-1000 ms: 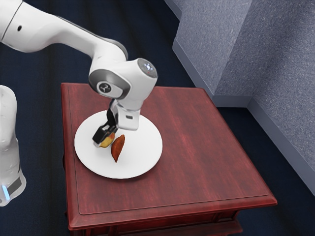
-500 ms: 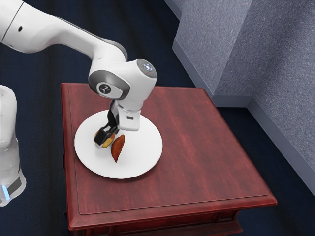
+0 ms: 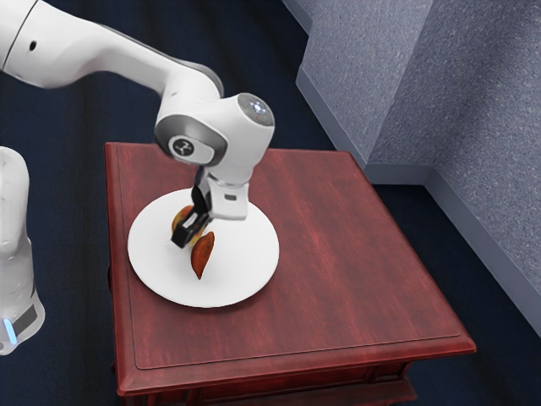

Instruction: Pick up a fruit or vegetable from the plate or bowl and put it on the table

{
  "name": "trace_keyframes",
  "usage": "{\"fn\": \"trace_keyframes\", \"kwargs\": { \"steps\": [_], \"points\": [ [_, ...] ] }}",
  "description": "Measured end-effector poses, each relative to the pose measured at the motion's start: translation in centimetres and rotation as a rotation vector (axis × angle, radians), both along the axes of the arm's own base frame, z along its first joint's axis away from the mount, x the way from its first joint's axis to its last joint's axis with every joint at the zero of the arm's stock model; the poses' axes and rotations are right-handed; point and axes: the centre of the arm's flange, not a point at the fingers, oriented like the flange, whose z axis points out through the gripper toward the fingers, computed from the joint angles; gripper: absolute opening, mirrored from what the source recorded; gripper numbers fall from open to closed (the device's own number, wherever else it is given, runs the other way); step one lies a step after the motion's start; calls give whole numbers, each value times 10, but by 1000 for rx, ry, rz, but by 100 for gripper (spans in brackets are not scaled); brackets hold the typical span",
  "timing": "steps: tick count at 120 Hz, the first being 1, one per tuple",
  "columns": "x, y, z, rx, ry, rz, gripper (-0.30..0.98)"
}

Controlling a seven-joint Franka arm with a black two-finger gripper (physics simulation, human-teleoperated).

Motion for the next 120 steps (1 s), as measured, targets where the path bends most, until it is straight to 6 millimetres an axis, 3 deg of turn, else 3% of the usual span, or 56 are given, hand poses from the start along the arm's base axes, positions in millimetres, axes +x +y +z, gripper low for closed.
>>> {"fn": "trace_keyframes", "kwargs": {
  "steps": [18,34,60,78,98,120],
  "points": [
    [9,8,21,-14,-31,22,21],
    [29,21,43,-38,-61,54,20],
    [78,17,70,-55,-105,52,21],
    [116,27,94,-56,-159,71,21],
    [162,26,98,-61,-180,74,21],
    [204,24,79,-74,-177,77,20]
  ]
}}
